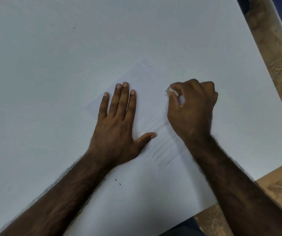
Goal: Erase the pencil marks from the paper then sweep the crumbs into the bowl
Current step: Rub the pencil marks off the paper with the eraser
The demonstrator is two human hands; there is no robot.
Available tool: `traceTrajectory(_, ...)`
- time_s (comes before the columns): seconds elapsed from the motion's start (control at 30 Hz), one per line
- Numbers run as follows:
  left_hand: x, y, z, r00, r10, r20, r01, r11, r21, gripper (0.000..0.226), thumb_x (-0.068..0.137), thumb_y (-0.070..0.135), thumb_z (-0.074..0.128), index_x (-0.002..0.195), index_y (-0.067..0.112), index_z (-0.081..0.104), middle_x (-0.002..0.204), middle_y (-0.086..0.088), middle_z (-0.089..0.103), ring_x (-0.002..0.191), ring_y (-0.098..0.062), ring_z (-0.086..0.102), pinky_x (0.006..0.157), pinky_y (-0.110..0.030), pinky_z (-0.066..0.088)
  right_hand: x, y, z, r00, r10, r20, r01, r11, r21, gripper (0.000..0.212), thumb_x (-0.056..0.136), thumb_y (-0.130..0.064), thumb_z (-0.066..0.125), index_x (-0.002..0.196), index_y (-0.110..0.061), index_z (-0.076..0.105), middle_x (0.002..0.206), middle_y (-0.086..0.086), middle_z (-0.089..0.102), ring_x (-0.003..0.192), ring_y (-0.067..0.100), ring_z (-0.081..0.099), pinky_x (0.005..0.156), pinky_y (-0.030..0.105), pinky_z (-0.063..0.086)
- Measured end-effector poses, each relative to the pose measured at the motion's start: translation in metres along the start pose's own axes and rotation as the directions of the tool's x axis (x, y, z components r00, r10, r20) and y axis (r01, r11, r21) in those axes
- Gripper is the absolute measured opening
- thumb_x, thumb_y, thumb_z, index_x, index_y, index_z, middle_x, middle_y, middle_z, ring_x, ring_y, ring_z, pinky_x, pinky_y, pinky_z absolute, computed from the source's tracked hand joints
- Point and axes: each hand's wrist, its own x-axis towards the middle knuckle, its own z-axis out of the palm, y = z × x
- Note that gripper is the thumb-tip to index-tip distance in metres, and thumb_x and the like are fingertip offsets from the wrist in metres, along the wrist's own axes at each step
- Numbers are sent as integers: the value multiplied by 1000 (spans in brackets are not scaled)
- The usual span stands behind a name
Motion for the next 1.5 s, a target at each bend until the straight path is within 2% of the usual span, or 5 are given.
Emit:
traceTrajectory(0.2,-1,0,0,1000,3,-2,-3,1000,9,114,100,86,28,171,0,7,181,-21,-2,169,-35,-4,134,-61,10,-58,-11,-3,992,-117,37,116,992,41,12,95,-22,69,106,-21,75,99,-3,73,97,30,59,80,47,44)
traceTrajectory(0.43,-1,0,-2,1000,1,7,-1,1000,-13,116,99,86,33,172,0,7,181,-20,-2,169,-34,-6,134,-61,8,-12,4,1,998,42,-53,-43,999,-14,14,97,-25,67,105,-19,77,100,-1,73,104,31,57,87,43,39)
traceTrajectory(0.63,-1,0,-1,1000,6,1,-6,1000,6,114,100,85,30,171,-1,7,181,-21,-1,169,-35,-5,134,-61,9,-60,-4,-3,995,-98,2,98,995,7,16,95,-26,68,107,-19,77,99,-2,74,98,29,57,80,42,38)
traceTrajectory(1.2,0,1,1,1000,3,-6,-3,1000,-15,115,99,85,34,172,0,6,181,-20,-1,169,-33,-6,134,-62,9,-30,23,-7,993,76,-93,-76,997,-3,12,98,-25,69,101,-17,77,96,0,73,101,30,56,86,41,37)
traceTrajectory(1.5,-1,0,-2,1000,12,-2,-12,1000,0,114,99,85,30,171,-2,8,180,-22,-1,169,-35,-4,134,-62,9,-29,0,6,991,-107,-82,109,994,19,13,94,-23,72,103,-18,78,98,-1,75,98,32,60,81,45,42)
